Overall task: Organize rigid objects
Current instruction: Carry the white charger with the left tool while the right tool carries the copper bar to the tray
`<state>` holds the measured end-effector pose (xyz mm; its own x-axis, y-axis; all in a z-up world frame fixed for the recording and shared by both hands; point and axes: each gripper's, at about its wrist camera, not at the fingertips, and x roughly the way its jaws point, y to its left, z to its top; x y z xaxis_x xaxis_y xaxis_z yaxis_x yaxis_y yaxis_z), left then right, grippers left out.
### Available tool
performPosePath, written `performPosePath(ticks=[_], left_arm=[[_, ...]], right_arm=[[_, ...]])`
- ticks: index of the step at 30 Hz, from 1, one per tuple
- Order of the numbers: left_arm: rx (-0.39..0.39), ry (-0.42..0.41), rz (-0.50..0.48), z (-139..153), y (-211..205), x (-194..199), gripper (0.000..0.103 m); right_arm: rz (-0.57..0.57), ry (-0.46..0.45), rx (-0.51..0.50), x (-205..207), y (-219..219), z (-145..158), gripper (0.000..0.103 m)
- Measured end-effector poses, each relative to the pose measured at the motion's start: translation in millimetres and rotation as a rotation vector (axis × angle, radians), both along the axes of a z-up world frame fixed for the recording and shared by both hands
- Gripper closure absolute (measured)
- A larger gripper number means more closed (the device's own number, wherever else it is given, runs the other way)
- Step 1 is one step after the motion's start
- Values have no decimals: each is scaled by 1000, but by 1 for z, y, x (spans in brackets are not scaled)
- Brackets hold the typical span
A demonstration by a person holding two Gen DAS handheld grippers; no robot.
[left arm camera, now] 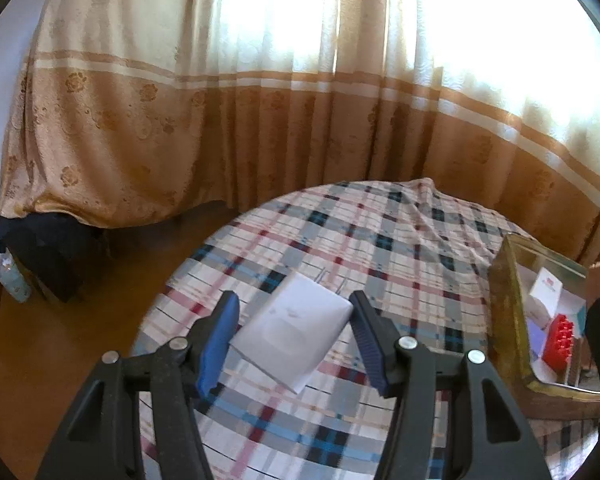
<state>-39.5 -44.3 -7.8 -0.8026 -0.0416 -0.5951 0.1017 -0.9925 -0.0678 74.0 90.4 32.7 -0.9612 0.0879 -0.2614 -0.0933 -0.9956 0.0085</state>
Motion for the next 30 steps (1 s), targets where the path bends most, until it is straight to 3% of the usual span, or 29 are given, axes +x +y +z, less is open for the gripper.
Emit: performPosePath(ticks=[7,13,30], left_arm=[[-48,36,-31,5,18,7,46],[-24,7,-70,3,29,10,46],[-64,17,-128,5,54,21,46]], right_arm=[[-34,6,-12,8,12,1,25],[-61,15,-1,17,22,1,25],[-180,6,-44,33,62,2,25]])
